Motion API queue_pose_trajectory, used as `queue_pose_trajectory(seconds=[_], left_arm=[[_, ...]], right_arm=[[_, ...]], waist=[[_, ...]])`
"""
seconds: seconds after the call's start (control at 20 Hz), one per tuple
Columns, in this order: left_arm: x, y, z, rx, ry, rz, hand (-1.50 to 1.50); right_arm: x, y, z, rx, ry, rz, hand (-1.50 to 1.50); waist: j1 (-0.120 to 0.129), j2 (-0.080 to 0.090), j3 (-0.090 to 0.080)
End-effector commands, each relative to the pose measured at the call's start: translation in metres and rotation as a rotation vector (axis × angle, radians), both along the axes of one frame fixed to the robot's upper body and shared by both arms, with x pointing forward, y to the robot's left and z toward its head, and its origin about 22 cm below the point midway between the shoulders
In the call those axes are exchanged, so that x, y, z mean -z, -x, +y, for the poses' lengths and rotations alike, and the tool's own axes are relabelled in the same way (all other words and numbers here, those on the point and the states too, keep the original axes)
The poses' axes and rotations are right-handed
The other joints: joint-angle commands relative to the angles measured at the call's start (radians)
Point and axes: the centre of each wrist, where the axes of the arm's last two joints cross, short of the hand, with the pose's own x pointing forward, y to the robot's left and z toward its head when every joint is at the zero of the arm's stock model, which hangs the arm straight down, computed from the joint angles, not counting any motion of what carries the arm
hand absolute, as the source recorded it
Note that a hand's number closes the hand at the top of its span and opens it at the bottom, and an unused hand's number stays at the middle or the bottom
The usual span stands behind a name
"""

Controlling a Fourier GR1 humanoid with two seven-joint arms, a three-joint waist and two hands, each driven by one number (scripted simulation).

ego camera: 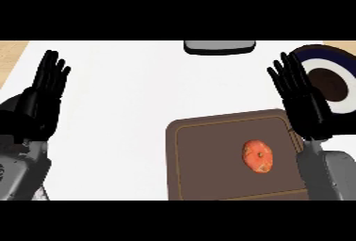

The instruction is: Pick the squash from the tray and place it in the plate

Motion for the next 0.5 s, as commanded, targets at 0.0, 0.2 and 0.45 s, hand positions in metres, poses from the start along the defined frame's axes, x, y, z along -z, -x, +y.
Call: queue_pose_trajectory(seconds=[0.0,0.2,0.45], left_arm=[[0.019,-0.004,-0.008,0.014,-0.017,0.119,0.00],[0.091,0.035,-0.007,-0.001,0.036,0.484,0.00],[0.116,0.054,-0.042,0.106,0.087,0.554,0.00]], right_arm=[[-0.004,-0.012,-0.017,0.004,0.018,-0.028,1.50],[-0.067,-0.017,-0.070,-0.064,0.216,-0.196,1.50],[-0.033,-0.008,-0.119,0.318,0.520,-0.173,-1.50]], waist=[[0.015,-0.026,-0.024],[0.015,-0.021,-0.023],[0.026,-0.017,-0.022]])
